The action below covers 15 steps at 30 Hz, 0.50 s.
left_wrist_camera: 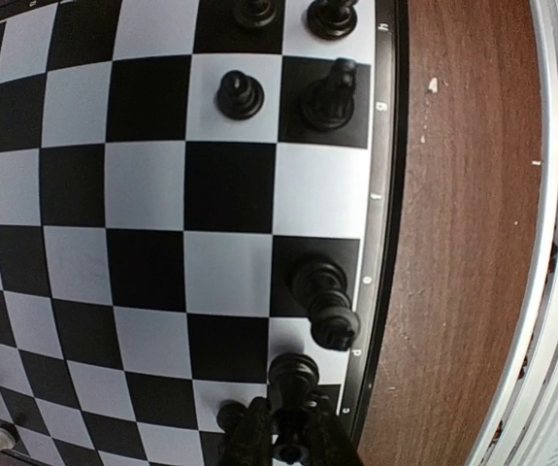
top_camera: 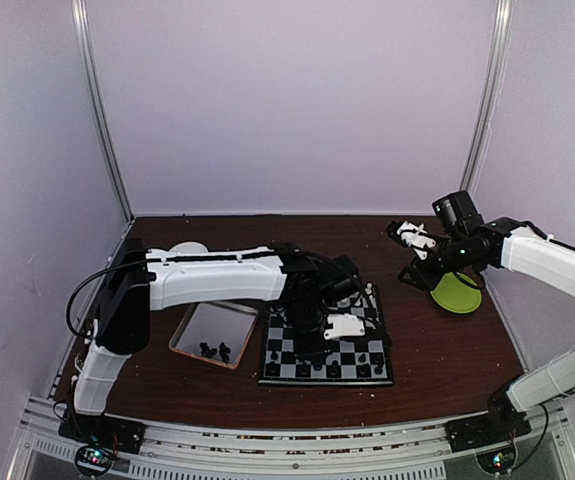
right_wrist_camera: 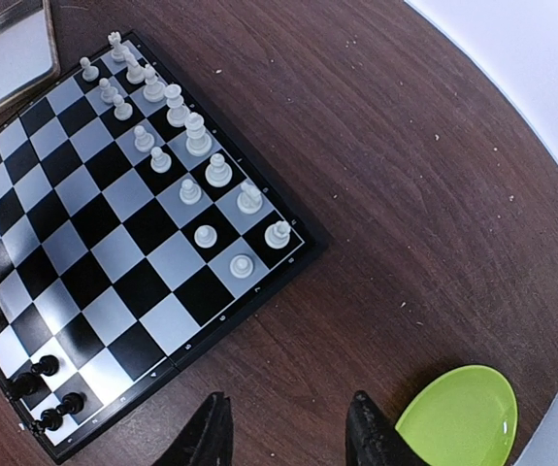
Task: Set up the chess pieces on the board
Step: Place the king at e8.
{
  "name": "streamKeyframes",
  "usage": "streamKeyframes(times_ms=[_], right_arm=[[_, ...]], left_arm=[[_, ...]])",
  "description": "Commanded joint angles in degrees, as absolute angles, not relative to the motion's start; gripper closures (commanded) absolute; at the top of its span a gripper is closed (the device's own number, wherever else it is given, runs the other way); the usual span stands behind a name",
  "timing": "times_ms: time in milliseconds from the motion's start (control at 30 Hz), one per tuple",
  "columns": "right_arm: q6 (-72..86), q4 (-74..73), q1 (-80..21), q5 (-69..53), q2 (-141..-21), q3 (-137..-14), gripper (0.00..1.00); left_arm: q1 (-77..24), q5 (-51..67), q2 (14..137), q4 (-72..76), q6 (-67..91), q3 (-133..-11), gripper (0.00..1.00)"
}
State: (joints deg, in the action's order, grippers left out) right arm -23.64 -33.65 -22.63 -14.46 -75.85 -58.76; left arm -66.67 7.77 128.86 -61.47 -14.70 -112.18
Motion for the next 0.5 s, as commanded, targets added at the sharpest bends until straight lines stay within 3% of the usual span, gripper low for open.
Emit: streamKeyframes(times_ms=[0, 467], right_arm=[[-23.71, -34.2, -22.32, -15.22, -75.78, -60.37, 0.6], [-24.21, -34.78, -22.32, -15.86, -76.38, -60.54, 0.6]], left_arm=[[-67.58, 8.74, 129.87, -62.35, -15.64, -114.3, 0.88], [-67.65, 8.83, 131.13, -63.27, -15.23, -114.56, 0.88]])
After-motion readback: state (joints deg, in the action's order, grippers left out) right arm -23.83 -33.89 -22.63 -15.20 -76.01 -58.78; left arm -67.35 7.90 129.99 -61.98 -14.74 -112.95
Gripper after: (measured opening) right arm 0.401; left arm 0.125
